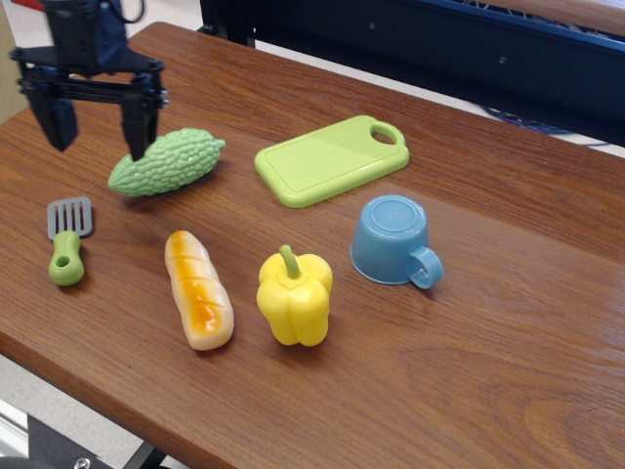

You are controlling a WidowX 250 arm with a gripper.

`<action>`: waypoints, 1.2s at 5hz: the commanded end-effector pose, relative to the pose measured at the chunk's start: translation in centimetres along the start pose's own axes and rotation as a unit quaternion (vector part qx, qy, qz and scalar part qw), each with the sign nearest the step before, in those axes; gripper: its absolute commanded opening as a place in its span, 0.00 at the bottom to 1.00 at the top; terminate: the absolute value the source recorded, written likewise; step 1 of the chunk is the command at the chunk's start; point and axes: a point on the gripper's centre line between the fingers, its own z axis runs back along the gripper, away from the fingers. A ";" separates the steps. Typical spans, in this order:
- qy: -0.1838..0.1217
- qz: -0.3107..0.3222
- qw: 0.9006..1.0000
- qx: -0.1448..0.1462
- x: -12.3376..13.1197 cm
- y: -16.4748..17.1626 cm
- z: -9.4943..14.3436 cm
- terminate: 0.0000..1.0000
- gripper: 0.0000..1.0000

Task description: Put spatula on cutting board

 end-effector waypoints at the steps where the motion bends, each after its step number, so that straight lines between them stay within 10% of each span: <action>1: -0.072 0.014 0.997 0.000 -2.3 2.7 -1.0 0.00 1.00; 6: -0.076 0.160 0.984 0.013 -4.4 2.4 -6.2 0.00 1.00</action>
